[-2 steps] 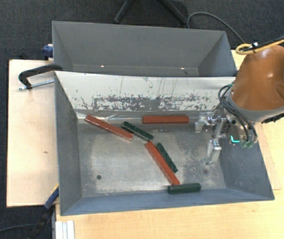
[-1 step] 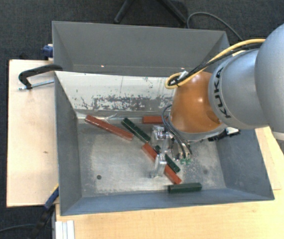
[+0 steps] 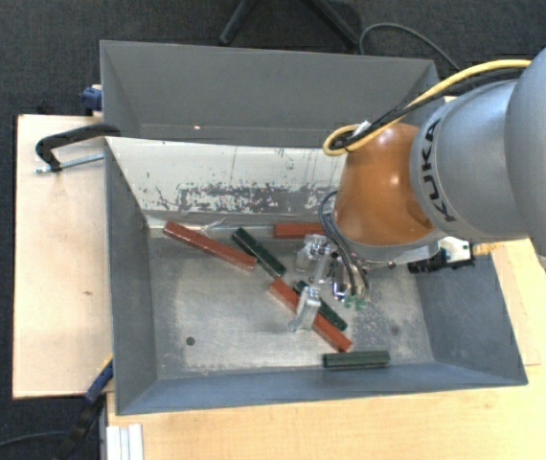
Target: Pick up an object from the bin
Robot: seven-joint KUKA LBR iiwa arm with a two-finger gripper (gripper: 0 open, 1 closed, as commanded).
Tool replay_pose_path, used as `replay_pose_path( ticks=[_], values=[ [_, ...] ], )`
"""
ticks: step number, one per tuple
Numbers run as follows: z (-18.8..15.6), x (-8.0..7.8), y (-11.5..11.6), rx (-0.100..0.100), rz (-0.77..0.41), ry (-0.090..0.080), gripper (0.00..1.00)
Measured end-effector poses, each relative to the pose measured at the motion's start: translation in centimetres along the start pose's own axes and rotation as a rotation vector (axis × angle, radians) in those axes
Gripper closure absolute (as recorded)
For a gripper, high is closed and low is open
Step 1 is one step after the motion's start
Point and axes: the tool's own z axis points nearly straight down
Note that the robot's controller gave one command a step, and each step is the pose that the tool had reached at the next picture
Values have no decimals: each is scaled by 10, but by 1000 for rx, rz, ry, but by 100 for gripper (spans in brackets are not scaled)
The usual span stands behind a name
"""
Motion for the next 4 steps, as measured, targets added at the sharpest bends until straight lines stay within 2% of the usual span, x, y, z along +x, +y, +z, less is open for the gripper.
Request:
replay_pose_path(
  ticks=[1,2,3,4],
  values=[
    [1,5,-7,3,550,2,0],
    [32,-1,-9,5,765,7,0],
    [32,-1,-8,5,763,6,0],
    [32,-2,-8,5,762,5,100]
  ],
)
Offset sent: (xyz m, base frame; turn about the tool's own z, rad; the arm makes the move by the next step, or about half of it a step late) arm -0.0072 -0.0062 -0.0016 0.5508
